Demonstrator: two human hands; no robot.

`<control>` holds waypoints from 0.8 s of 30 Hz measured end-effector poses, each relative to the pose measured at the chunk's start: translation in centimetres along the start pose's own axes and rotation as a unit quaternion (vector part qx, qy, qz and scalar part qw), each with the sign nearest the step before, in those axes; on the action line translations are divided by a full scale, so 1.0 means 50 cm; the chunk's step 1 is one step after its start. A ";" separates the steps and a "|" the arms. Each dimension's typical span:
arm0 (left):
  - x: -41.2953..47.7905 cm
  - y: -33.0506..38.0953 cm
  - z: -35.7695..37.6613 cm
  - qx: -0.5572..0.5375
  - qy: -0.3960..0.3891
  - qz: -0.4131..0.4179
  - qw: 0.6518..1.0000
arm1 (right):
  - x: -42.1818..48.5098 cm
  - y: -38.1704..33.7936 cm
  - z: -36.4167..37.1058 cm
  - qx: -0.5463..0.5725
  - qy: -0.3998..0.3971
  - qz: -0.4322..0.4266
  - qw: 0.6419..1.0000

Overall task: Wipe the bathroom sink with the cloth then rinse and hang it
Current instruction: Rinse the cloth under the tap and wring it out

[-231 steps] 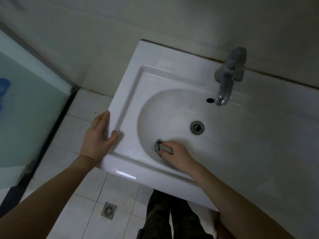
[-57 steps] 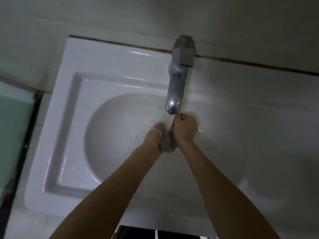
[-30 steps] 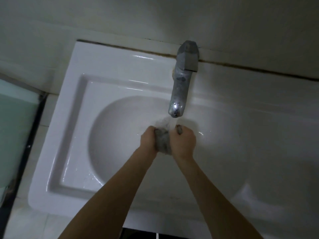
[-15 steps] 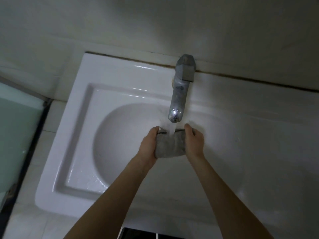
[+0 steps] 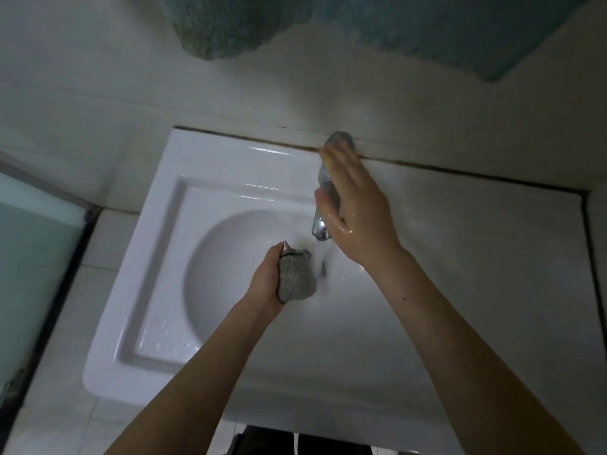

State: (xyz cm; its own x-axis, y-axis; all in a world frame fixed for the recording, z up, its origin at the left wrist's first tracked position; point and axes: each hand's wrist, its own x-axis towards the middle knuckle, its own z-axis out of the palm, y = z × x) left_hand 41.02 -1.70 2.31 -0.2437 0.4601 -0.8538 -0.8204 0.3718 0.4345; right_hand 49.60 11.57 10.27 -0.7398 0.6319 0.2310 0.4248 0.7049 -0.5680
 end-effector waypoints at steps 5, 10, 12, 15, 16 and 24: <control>-0.020 -0.002 -0.010 0.019 -0.011 0.009 1.000 | -0.048 0.032 0.037 -0.085 -0.044 -0.037 0.995; -0.063 0.011 -0.023 0.059 -0.024 0.018 0.998 | -0.079 -0.001 0.006 -0.011 -0.007 -0.011 1.000; -0.089 0.021 -0.027 0.080 -0.064 0.012 0.995 | -0.129 -0.033 -0.008 0.121 0.028 0.032 0.992; -0.130 0.041 -0.021 0.108 -0.136 -0.005 0.985 | -0.212 -0.065 -0.006 0.243 -0.100 0.108 0.959; -0.146 0.048 -0.013 0.118 -0.144 -0.010 0.982 | -0.229 -0.068 0.000 0.246 -0.157 0.122 0.949; -0.196 0.058 0.040 0.121 -0.098 0.029 0.987 | -0.256 -0.090 0.015 0.453 -0.086 0.257 0.850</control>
State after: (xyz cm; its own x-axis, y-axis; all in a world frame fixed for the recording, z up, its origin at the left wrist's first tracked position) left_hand 42.09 -3.51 12.52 -0.1629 0.6251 -0.7634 -0.6545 0.5105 0.5577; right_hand 56.75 0.07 9.26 -0.6763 0.6701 -0.3057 0.1969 -0.2355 -0.9517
